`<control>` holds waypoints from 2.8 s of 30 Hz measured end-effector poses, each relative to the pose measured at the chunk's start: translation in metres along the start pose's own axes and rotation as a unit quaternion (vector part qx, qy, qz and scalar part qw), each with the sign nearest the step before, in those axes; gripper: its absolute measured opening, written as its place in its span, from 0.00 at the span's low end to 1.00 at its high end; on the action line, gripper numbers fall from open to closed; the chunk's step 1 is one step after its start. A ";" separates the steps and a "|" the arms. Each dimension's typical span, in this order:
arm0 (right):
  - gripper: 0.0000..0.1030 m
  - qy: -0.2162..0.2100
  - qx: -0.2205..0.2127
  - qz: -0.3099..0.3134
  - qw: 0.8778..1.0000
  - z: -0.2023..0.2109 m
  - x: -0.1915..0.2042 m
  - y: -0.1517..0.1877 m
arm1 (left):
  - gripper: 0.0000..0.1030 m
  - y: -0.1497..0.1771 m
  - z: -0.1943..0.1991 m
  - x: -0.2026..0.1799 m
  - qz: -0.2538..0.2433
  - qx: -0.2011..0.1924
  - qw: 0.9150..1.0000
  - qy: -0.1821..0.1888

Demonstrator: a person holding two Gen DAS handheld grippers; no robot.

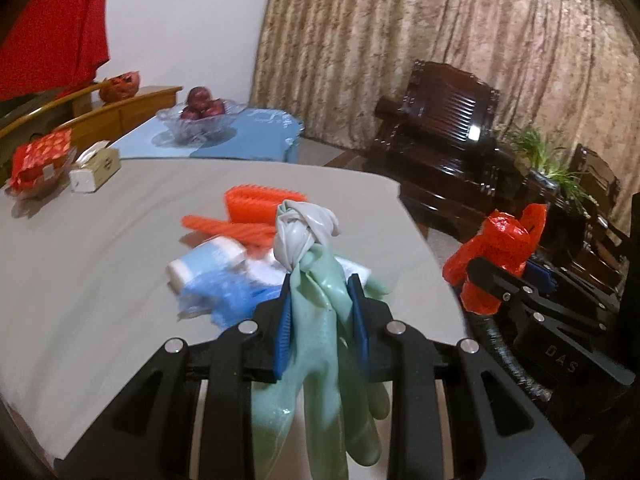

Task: Collect trash
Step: 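Carry gloves and red bag over the bin and open both tools, then move both tools back toward the remaining trash on the table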

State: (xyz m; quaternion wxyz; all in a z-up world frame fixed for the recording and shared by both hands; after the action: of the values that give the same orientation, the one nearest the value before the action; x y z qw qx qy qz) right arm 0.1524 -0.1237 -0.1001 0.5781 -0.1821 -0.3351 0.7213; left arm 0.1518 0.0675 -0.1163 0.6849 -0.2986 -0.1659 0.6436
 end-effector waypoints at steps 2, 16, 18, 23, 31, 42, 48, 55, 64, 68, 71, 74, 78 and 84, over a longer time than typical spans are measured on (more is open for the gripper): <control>0.42 0.007 -0.005 -0.008 1.000 0.008 -0.010 0.000 | 0.24 -0.002 0.001 -0.012 -0.009 -0.002 1.000 0.009; 0.42 0.066 -0.029 -0.055 0.996 0.056 -0.081 0.011 | 0.24 -0.011 -0.011 -0.102 -0.071 -0.004 0.994 0.077; 0.42 0.078 -0.031 -0.063 0.995 0.064 -0.094 0.014 | 0.24 -0.012 -0.014 -0.116 -0.081 -0.004 0.993 0.087; 0.42 0.100 -0.032 -0.084 0.991 0.080 -0.122 0.026 | 0.24 -0.013 -0.021 -0.150 -0.107 -0.003 0.988 0.111; 0.42 0.143 -0.027 -0.118 0.982 0.102 -0.166 0.048 | 0.24 -0.011 -0.041 -0.201 -0.142 0.013 0.979 0.149; 0.42 0.186 -0.002 -0.165 0.969 0.116 -0.218 0.088 | 0.24 0.001 -0.074 -0.263 -0.183 0.040 0.965 0.184; 0.42 0.195 0.011 -0.179 0.964 0.114 -0.233 0.103 | 0.24 0.010 -0.089 -0.285 -0.200 0.054 0.959 0.195; 0.52 0.204 0.031 -0.187 0.960 0.109 -0.244 0.120 | 0.39 0.015 -0.097 -0.298 -0.208 0.068 0.952 0.213; 0.94 0.211 0.026 -0.198 0.957 0.110 -0.241 0.125 | 0.75 0.007 -0.078 -0.273 -0.192 0.042 0.960 0.198; 0.94 0.192 0.015 -0.199 0.961 0.108 -0.229 0.114 | 0.85 0.000 -0.063 -0.242 -0.171 0.022 0.970 0.172; 0.94 0.179 0.005 -0.185 0.966 0.104 -0.214 0.102 | 0.87 -0.005 -0.052 -0.213 -0.153 0.011 0.977 0.147; 0.94 0.161 -0.003 -0.169 0.972 0.097 -0.195 0.087 | 0.87 -0.010 -0.041 -0.180 -0.135 -0.003 0.984 0.114; 0.94 0.134 -0.008 -0.145 0.980 0.082 -0.167 0.068 | 0.87 -0.018 -0.025 -0.137 -0.109 -0.019 0.991 0.073; 0.94 0.102 -0.010 -0.112 0.988 0.060 -0.126 0.049 | 0.87 -0.019 -0.008 -0.070 -0.067 -0.030 0.997 0.017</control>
State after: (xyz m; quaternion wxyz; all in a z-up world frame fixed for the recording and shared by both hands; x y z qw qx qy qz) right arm 0.1117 -0.2657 -0.1076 0.6844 -0.2223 -0.2997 0.6264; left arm 0.1638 -0.0022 -0.0998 0.7197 -0.3183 -0.1931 0.5861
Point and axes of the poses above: each gripper's, at about its wrist camera, not at the fingertips, and z roughly against the way its jaws point, x to its left, y to its underside, the point moved 2 cm from there along -z, roughly the way its jaws point, and after that the axes turned 15 degrees about x, right-handed, at the moved point
